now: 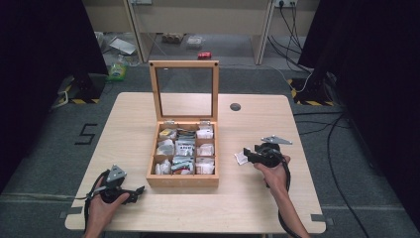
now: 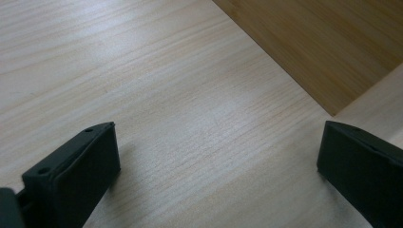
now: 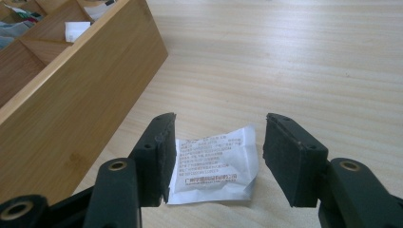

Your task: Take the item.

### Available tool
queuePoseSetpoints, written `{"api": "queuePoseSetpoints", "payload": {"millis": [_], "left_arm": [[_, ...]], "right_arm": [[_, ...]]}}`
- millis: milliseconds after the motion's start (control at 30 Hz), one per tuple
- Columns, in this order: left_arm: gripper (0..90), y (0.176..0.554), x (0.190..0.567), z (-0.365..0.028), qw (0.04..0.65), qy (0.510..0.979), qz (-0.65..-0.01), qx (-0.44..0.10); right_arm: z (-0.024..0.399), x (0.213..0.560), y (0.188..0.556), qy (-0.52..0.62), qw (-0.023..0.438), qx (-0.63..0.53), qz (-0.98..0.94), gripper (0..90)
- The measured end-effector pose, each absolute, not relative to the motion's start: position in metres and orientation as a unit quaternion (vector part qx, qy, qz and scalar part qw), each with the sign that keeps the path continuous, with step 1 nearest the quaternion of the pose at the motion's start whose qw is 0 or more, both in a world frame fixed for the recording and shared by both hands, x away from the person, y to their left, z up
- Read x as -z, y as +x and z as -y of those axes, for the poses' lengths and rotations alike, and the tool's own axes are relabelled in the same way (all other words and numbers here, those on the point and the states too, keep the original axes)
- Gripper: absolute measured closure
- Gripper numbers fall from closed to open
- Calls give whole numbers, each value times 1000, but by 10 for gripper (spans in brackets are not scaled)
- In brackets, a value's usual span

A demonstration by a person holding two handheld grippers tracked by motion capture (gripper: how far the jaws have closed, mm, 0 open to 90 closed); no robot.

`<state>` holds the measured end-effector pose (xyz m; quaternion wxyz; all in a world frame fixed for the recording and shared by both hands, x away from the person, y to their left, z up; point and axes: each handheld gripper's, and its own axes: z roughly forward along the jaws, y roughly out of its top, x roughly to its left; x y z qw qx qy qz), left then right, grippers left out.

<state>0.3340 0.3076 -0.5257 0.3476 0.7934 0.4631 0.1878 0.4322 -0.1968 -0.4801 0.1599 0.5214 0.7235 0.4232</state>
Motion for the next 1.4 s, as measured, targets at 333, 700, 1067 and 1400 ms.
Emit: {"api": "queuePoseSetpoints", "payload": {"millis": [333,700,1067,1400], "left_arm": [[0,334,526,-308,347,793,-463,-188],[0,334,526,-308,348,793,-463,-188],[0,334,526,-308,348,793,-463,-188],[0,334,526,-308,347,793,-463,-188]], "right_arm": [[194,474,433,514,157,-431,-724,424],[196,465,441,499,163,-444,-726,393],[189,457,449,488,153,-454,-729,352],[178,450,452,475,160,-459,-734,349]]}}
